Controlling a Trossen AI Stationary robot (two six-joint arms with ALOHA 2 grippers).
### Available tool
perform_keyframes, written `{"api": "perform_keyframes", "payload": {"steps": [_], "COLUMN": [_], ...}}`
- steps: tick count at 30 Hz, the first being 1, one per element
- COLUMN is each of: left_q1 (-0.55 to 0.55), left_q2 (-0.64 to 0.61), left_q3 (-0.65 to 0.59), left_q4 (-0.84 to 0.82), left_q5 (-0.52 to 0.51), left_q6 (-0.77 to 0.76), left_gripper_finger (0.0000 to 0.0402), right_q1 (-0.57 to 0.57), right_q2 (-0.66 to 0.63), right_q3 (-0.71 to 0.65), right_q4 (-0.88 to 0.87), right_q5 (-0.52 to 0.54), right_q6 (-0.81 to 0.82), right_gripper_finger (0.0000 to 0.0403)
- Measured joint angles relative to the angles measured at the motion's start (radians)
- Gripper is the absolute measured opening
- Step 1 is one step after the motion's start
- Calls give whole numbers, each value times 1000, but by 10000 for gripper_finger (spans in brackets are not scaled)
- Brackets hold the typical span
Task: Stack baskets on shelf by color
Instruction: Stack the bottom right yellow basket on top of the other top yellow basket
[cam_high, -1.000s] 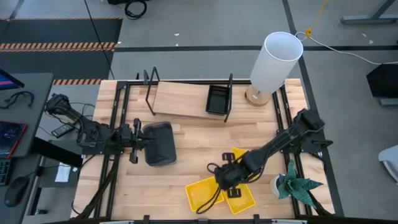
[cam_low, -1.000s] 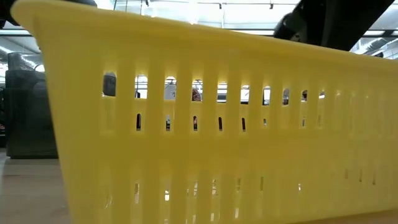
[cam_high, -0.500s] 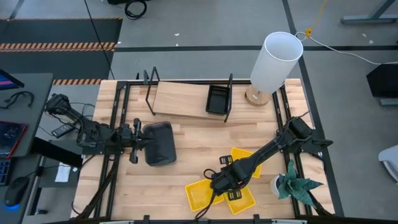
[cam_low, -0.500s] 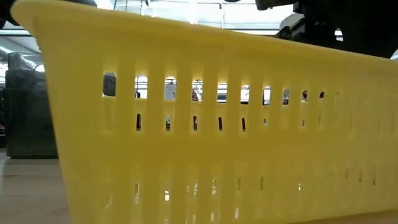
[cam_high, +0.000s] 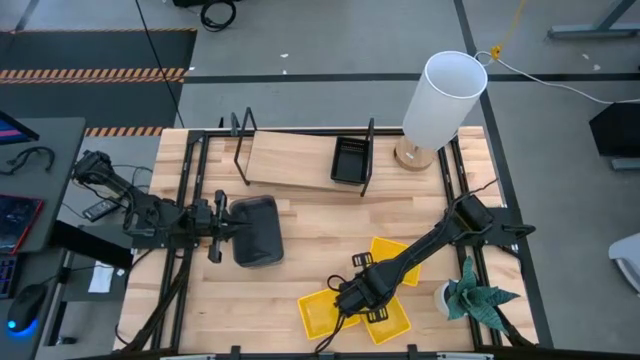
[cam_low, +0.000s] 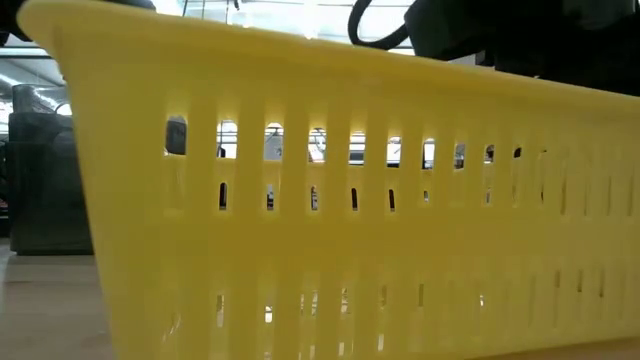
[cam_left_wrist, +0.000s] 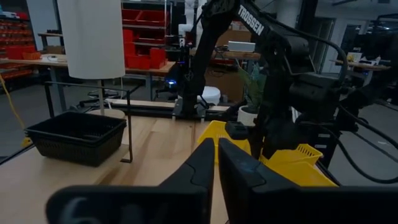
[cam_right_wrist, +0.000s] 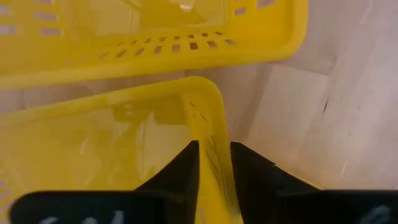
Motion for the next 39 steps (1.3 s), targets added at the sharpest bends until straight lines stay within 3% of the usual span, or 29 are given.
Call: {"api": "perform_keyframes", "payload": {"steps": [7,13,20,24,28,33,39], "left_q1": [0,0,0,0,0,0,0], "left_q2": [0,0,0,0,0,0,0], "left_q3": [0,0,0,0,0,0,0], "left_q4": [0,0,0,1,1,0,1], "left_q5": [0,0,0,0,0,0,0], "left_q6": [0,0,0,0,0,0,0], "left_gripper_finger": [27,36,29,25,30,36,29], "right_q1": [0,1,-1,-14,-19,-80,-121], "right_q2": [-19,-69,-215,-307,-366,-400,-344], "right_q3": [2,1,0,0,1,1,0], "right_q4": [-26,-57,-127,-184,-260,-293,-383], "right_q5": [-44,-66,-64,-30,124,177,176], "right_q6": [1,4,-26,-218,-494,-622,-762], "right_gripper_finger": [10,10,7,6,6,6,6]}}
